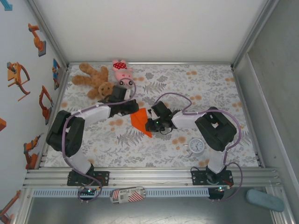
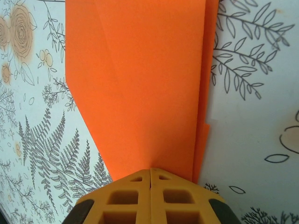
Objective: Fold a paper plane with a square sheet of paper (pick it up from the middle)
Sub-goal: Fourth fold the wing at the center of the table.
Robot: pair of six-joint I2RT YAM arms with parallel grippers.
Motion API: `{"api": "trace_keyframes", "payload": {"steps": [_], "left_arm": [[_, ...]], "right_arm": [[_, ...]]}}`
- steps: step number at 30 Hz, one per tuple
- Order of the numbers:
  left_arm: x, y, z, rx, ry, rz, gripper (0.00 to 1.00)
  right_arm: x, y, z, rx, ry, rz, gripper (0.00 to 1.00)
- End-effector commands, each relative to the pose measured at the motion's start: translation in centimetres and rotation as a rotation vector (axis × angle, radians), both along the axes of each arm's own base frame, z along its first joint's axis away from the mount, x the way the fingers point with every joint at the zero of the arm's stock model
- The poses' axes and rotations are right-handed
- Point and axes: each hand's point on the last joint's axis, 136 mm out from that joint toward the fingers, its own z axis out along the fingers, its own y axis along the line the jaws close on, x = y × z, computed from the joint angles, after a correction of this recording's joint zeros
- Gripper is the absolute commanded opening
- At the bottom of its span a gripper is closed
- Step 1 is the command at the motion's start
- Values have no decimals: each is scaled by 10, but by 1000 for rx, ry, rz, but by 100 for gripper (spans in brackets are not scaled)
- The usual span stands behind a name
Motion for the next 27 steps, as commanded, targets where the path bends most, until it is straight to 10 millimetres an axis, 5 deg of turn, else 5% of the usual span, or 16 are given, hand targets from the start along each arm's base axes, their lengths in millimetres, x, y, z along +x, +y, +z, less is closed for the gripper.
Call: {"api": "trace_keyframes", "payload": {"steps": [1,10,19,27], "left_arm": [[-4,-5,-22,-11,55,32,2],[-13,7,-62,60,129,65,1],[-25,20,-88,150,241,99,0],[-28,27,-92,202,281,112,0]], "right_arm": [[-39,-43,-43,-215,164,0,0],[-32,-27,-28,-130,137,5,0],[2,9,45,97,-51,-12,0],[18,23,26,106,-19,-33,0]]}}
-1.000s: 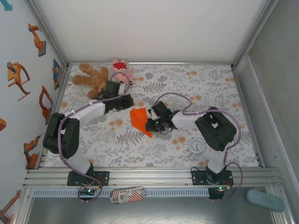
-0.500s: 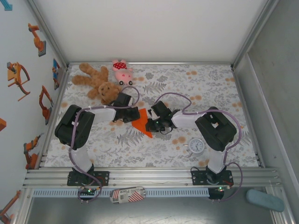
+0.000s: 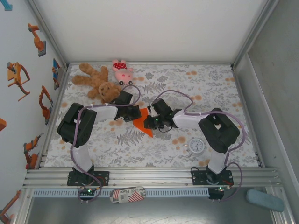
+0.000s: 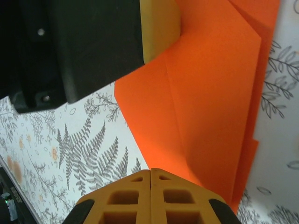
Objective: Fold a paper plane with a square sheet of paper (pick it up from the middle)
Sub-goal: Fourth fold the wing at the center of the table.
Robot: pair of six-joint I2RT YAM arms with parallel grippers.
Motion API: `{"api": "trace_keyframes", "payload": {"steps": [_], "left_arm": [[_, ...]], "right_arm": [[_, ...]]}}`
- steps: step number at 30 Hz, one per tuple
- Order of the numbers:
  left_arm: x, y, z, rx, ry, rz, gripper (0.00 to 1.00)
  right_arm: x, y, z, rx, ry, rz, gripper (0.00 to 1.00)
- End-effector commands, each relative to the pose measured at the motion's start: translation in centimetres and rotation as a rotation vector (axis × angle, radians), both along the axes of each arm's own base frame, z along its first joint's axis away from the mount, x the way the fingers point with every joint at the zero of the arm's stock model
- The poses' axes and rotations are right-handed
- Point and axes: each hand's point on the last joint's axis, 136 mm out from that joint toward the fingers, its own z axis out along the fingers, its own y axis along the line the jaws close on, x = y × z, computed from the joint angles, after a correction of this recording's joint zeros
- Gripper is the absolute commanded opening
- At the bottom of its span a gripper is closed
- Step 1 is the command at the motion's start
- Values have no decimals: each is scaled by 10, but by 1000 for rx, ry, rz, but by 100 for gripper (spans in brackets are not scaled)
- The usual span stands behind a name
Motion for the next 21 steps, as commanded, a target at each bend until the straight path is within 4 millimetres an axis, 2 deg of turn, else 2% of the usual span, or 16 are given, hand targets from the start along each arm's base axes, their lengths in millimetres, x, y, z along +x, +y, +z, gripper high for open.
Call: {"api": "trace_keyframes", "payload": {"steps": [1,7,15,21], "left_arm": [[-21,29,-36,153,128,41,0],[-23,34,-38,191,150,47,0],[-24,46,-41,267,174,71,0],[-24,54,-43,319,194,92,0]], "right_arm": [[9,9,-4,19,10,-14,0],[7,3,-15,1,27,-19,0],[-20,-17,-41,-35,86,-7,0],[-42,-32,-43,-24,110,7,0]]}}
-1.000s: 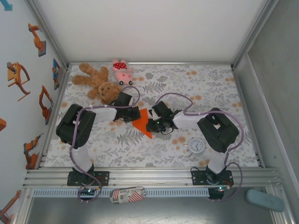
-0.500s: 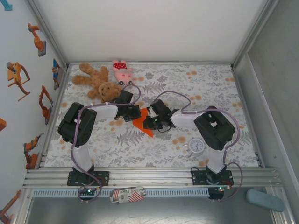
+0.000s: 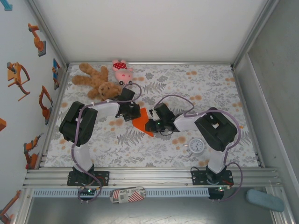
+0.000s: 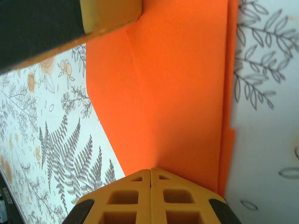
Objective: Fold a paper plane with a square sheet of paper (pick it up from the middle)
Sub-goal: Fourth fold the wing at the center of the table.
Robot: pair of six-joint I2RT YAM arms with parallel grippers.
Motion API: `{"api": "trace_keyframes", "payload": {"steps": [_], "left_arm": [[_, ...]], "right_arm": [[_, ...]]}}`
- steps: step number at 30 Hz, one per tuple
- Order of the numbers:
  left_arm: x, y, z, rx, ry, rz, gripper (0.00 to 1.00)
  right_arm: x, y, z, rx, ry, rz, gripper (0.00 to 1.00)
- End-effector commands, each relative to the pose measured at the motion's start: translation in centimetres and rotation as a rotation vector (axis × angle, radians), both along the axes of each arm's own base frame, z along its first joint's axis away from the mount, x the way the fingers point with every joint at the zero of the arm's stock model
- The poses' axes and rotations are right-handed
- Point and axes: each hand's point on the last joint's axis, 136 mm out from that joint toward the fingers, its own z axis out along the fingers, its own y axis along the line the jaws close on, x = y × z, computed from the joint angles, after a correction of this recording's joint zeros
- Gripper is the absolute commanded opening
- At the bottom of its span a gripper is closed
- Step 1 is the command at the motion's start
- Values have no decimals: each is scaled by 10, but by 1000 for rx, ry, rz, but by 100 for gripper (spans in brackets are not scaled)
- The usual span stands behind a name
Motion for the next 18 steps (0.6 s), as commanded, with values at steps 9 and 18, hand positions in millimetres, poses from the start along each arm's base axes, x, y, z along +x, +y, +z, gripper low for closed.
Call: {"api": "trace_keyframes", "payload": {"steps": [9,18], "left_arm": [[-21,43,-39,213,126,54,0],[4,-6,22,2,1,26,9]], "right_arm": [[-67,-61,-17,-100,118,-11,0],[-23,-53,57,-35,-83,-125,11]]}}
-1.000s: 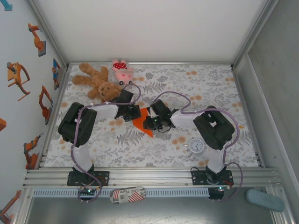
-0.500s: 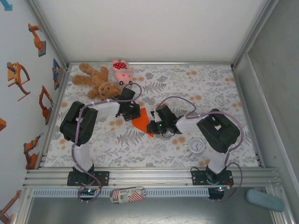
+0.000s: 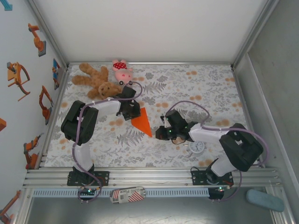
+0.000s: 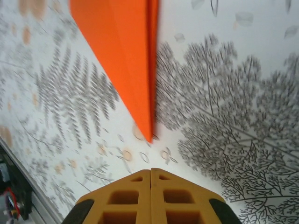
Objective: Fold a paper plane with a square sheet of paper (pick it up from the middle)
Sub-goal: Fourth fold the wing at the center of the table, then pick up the paper from the center of the table.
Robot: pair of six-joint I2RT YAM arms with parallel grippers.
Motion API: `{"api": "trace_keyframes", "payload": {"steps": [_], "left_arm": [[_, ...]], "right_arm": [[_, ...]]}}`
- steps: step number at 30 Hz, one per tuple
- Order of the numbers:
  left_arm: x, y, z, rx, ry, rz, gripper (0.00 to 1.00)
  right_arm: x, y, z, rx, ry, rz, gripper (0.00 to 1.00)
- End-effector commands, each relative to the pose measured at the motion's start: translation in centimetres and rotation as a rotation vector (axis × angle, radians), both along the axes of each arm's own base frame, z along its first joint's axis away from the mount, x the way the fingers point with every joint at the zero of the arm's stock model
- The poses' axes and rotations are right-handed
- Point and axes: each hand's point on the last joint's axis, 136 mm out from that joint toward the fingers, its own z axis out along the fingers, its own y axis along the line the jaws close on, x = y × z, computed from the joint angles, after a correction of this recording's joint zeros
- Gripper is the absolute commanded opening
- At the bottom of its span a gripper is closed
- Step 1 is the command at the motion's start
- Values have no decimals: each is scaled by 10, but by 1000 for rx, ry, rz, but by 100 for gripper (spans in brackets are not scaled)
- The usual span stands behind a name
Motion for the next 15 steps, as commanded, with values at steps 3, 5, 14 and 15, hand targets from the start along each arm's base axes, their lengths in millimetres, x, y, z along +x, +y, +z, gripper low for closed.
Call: {"api": "trace_keyframes", "payload": {"steps": [3,5,14,15], "left_arm": [[10,-15,62,-137,-120,39,22],[13,-11,82,-172,-178,68,30],[6,59,105,-192,-303,287,60],[5,66,103,-198,-305,310,62]], "right_arm": [[42,10,35,36,-105,-82,19],[57,16,40,66,-114,-95,24],[102,44,28,55,-128,-31,35],[105,45,23,50,-118,-30,35]]}}
